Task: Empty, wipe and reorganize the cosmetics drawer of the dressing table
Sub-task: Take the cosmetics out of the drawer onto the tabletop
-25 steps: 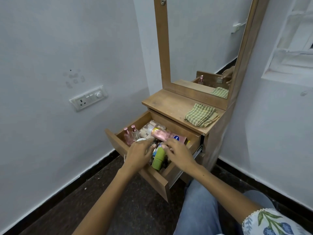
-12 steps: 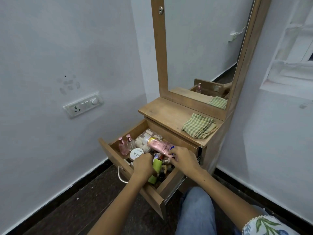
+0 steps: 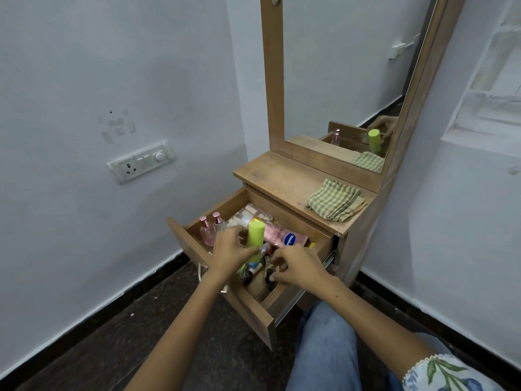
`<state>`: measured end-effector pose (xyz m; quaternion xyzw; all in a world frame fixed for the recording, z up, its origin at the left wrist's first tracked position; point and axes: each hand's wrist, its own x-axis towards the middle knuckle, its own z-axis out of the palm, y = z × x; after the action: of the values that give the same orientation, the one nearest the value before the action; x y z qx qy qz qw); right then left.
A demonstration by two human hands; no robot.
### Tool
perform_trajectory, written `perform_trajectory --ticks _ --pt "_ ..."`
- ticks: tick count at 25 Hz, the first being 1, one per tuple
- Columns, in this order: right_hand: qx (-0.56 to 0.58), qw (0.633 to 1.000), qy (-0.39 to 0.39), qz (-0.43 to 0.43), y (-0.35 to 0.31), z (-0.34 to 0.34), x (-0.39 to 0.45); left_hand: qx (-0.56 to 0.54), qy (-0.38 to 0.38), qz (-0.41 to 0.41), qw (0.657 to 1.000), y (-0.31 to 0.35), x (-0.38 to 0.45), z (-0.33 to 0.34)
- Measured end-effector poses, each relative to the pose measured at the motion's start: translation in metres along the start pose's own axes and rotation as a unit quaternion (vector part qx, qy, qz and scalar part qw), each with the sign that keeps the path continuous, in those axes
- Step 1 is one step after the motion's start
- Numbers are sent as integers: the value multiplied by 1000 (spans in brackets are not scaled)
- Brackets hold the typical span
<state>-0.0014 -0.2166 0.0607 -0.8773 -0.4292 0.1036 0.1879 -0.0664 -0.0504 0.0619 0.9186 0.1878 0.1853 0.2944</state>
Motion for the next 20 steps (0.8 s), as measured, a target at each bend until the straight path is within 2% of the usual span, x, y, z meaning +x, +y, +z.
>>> perform_trajectory --ticks 5,8,11,14,17,20 --pt "-49 999 -5 17 -14 16 13 -77 71 42 994 -3 1 -7" --pt "17 999 24 33 -11 17 15 -111 89 35 989 -2 9 -4" --pt "130 984 113 42 -8 -8 19 -143 95 41 984 7 27 -5" --pt "185 955 229 26 3 -49 34 -172 85 43 980 24 56 -1" --pt "182 934 304 49 32 -92 65 -201 75 47 976 41 94 12" --pt "147 933 316 94 74 -121 100 -203 61 51 976 58 134 30"
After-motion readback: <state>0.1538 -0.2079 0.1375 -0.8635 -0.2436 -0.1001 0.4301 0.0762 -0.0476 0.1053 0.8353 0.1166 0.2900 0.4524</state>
